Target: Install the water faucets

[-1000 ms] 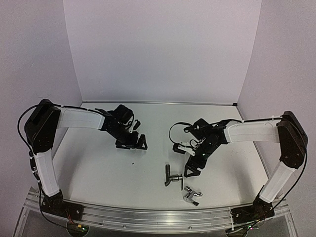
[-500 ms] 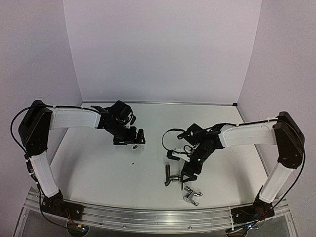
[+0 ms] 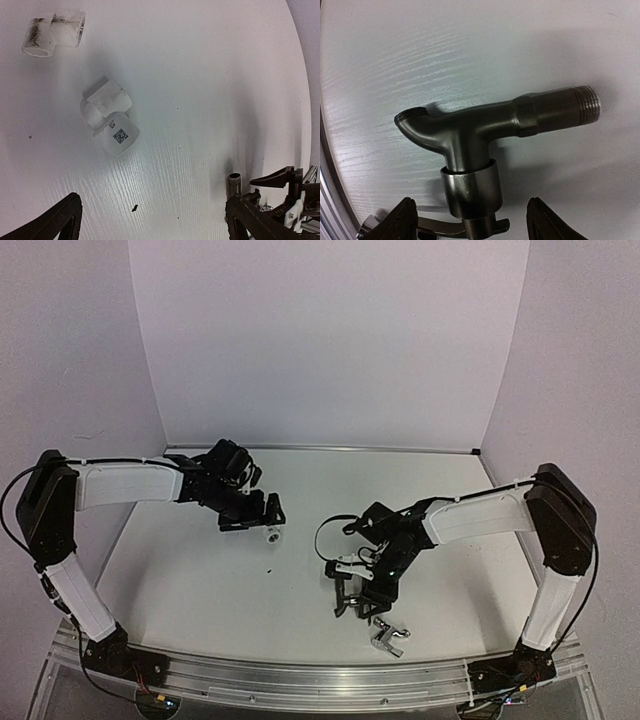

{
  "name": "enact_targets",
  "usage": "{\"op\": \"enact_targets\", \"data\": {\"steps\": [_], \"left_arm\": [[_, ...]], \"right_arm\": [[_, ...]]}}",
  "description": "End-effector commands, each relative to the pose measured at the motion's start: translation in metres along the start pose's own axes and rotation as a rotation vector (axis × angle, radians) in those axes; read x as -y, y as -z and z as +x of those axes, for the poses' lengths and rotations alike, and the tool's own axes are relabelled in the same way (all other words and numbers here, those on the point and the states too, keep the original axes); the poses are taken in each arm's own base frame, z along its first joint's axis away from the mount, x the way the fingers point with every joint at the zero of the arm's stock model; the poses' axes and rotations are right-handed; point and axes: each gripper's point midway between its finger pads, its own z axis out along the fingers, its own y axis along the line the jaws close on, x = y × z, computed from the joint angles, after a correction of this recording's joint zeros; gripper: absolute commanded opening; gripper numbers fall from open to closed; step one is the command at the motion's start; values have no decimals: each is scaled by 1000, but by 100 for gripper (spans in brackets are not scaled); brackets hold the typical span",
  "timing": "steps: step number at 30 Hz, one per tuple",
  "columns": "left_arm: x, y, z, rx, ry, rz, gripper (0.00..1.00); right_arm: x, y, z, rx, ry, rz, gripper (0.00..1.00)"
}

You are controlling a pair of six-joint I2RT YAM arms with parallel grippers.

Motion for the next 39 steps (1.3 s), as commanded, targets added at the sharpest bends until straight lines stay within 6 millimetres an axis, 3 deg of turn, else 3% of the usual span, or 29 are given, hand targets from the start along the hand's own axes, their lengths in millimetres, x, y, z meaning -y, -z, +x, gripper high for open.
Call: {"op": "enact_targets", "data": {"steps": [1,6,12,17,22,27,31,32,33,36,37,39], "left_arm": [[18,24,-20,81,4,96,100],[25,29,-19,88,14,170,100],[36,34,-8,54,-1,258,100],[57,39,10,-34,-28,397,97],[74,51,22,-97,-61,509,84],[78,53,35,-136,-112,516,78],[68,42,47,-171,-96,479,78],[65,40,50,-176,-91,477,79],[63,40,53,-177,-86,478,81],[57,42,58,-160,-77,464,85],[54,41,58,-150,-72,447,86],[48,40,59,-139,-58,421,88]], "right_arm": [[5,-6,-8,10,62,9,59],[13,2,-18,25,89,55,28],[20,33,-43,83,149,124,4],[11,65,-69,113,259,188,0],[7,86,-88,141,323,245,0],[7,86,-92,144,315,243,0],[7,77,-88,129,286,226,0],[7,75,-87,127,282,222,3],[5,75,-84,126,286,215,16],[-4,80,-82,153,320,197,75],[-5,81,-84,164,320,194,88],[-5,83,-91,183,306,187,97]]}}
